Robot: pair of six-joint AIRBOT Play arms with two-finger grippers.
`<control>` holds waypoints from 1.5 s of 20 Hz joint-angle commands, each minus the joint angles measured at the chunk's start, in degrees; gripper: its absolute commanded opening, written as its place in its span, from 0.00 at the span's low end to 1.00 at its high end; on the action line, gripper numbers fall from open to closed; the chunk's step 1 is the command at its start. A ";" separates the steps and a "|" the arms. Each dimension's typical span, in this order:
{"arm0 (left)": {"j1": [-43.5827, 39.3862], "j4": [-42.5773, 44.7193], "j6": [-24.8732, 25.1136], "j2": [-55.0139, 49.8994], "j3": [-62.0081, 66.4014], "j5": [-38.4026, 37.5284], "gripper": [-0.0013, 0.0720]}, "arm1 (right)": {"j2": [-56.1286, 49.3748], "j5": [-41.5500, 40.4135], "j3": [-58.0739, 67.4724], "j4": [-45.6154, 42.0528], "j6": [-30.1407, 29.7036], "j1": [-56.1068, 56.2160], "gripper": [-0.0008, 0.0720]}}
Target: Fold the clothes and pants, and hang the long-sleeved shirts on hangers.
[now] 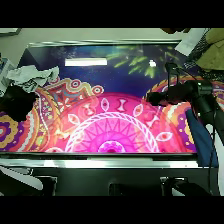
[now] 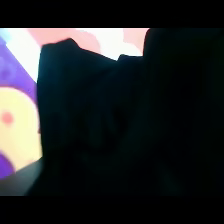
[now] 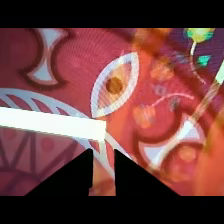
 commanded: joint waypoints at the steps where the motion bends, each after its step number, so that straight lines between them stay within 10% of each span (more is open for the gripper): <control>1: -0.74 -0.68 0.07 -3.19 -0.07 -0.76 0.03 | 0.04 0.00 0.04 0.02 -0.09 0.07 0.27; 9: -12.17 -9.46 5.27 6.27 0.76 -13.73 0.04 | 0.04 0.00 0.04 0.02 -0.09 0.07 0.27; 22: -56.74 -23.32 3.43 10.01 0.74 -10.45 0.04 | 0.04 0.00 0.04 0.02 -0.09 0.07 0.27; 30: -70.18 -23.54 1.44 6.03 0.74 -10.93 0.04 | 0.04 0.02 0.04 0.02 -0.09 0.07 0.27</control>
